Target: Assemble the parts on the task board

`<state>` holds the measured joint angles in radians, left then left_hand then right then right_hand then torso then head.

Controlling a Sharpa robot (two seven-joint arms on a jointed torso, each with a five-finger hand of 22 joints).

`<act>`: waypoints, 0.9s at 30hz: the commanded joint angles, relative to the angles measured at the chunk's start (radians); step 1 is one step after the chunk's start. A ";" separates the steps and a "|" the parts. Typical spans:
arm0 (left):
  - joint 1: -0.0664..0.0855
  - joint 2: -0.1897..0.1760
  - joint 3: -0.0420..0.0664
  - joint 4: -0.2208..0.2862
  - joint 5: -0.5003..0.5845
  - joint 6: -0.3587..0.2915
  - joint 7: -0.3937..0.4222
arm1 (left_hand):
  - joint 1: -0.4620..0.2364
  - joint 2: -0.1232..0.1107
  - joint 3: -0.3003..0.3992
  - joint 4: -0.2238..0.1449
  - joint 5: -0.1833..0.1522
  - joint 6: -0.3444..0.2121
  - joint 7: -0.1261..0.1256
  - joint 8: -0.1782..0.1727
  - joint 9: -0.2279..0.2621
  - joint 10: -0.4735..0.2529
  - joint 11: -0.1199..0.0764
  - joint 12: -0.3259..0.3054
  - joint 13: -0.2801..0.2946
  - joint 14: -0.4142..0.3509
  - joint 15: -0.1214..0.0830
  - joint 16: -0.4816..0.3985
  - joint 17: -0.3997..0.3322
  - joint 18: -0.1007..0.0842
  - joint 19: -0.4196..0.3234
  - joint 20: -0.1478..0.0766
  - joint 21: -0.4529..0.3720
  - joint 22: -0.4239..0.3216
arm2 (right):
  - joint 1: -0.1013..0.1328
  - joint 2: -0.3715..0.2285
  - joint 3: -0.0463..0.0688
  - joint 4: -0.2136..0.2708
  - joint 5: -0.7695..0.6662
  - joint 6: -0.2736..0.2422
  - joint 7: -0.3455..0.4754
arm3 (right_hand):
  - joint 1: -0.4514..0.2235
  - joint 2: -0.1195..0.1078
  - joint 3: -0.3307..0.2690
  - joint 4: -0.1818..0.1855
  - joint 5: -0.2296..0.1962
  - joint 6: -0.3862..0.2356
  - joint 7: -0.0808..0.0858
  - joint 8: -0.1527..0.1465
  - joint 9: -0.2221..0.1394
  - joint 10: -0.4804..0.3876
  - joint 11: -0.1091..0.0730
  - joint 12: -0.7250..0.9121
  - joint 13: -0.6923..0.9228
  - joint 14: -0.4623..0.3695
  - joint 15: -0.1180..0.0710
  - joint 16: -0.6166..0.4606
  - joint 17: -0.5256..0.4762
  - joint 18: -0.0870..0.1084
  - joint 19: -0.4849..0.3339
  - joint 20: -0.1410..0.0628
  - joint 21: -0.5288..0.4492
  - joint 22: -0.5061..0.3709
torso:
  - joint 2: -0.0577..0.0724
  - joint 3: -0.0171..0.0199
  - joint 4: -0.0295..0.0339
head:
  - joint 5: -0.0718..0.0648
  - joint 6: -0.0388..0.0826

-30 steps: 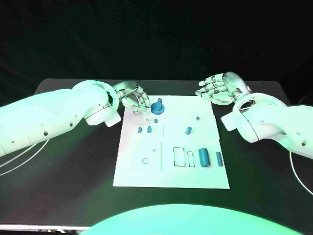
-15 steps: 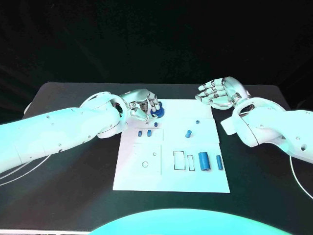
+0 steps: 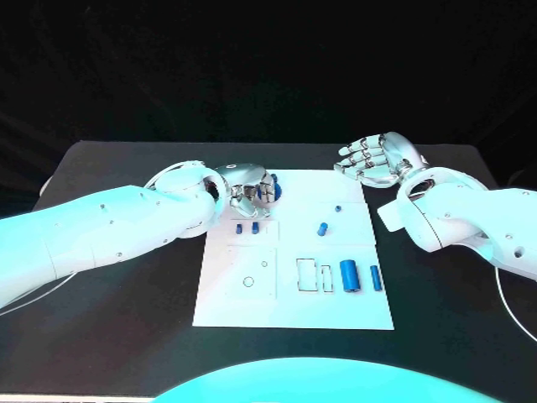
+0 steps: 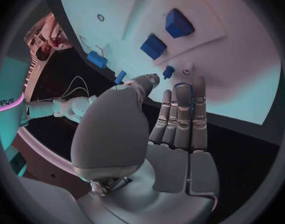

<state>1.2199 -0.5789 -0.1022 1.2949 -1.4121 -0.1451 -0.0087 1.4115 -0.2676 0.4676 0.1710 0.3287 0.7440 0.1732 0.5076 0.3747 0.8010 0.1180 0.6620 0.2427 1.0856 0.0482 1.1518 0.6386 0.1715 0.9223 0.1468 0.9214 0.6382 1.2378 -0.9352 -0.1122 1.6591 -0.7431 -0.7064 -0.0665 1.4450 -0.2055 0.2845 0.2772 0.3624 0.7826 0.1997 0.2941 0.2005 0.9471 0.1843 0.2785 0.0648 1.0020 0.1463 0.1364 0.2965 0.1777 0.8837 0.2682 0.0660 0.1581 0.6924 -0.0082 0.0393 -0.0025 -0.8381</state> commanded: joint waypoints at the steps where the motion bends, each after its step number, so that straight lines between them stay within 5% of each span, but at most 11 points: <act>1: -0.001 0.006 0.000 -0.004 -0.054 0.063 -0.008 | -0.007 -0.006 -0.005 0.006 -0.008 0.013 -0.001 -0.011 -0.011 0.015 -0.003 0.000 -0.007 0.027 -0.002 0.030 0.031 0.012 0.013 -0.002 0.011 0.004 | -0.001 0.001 0.000 0.000 -0.002 0.010 0.011 | 0.007 -0.003 0.008 0.001 0.003 0.001 0.052 -0.004 -0.001 0.001 0.007 -0.006 -0.002 0.004 0.006 -0.006 -0.001 0.006 -0.007 0.002 -0.004 -0.001 | -0.001 0.0001 -0.0002 | -0.002 0.000; 15: -0.002 0.014 -0.001 -0.011 -0.063 0.082 -0.028 | -0.002 -0.002 -0.005 0.007 -0.009 0.035 -0.003 -0.018 -0.028 0.030 -0.005 -0.005 -0.019 0.056 -0.003 0.074 0.074 0.012 0.018 -0.003 0.023 0.013 | -0.001 0.002 0.000 -0.001 -0.002 0.011 0.011 | 0.007 -0.003 0.008 0.001 0.003 0.001 0.052 -0.004 -0.001 0.001 0.007 -0.006 -0.002 0.004 0.006 -0.006 -0.001 0.006 -0.007 0.002 -0.004 -0.001 | -0.001 0.0001 0.0013 | -0.005 -0.002; 27: -0.003 0.026 -0.001 -0.021 -0.062 0.098 -0.029 | 0.038 0.027 0.035 -0.017 -0.008 0.084 -0.012 -0.029 -0.055 0.068 -0.013 -0.022 -0.045 0.082 -0.012 0.127 0.111 0.012 0.020 -0.010 0.062 0.040 | -0.001 0.003 0.000 -0.001 -0.002 0.013 0.011 | 0.007 -0.003 0.008 0.001 0.003 0.001 0.052 -0.004 -0.001 0.001 0.007 -0.006 -0.002 0.004 0.006 -0.006 -0.001 0.006 -0.007 0.002 -0.004 -0.001 | 0.000 -0.0002 -0.0003 | -0.006 -0.006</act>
<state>1.2174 -0.5555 -0.1032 1.2746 -1.4664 -0.0686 -0.0381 1.4385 -0.2406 0.4983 0.1545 0.3246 0.8243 0.1609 0.4830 0.3198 0.8622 0.1035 0.6429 0.1984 1.1639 0.0371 1.2768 0.7492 0.1705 0.9384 0.1376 0.9795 0.6777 1.2376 -0.9326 -0.1123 1.6578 -0.7412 -0.7055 -0.0668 1.4450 -0.2054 0.2845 0.2772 0.3624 0.7826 0.1997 0.2941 0.2006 0.9471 0.1843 0.2785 0.0649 1.0020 0.1463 0.1365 0.2967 0.1777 0.8838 0.2683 0.0660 0.1582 0.6917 -0.0082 0.0395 -0.0080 -0.8432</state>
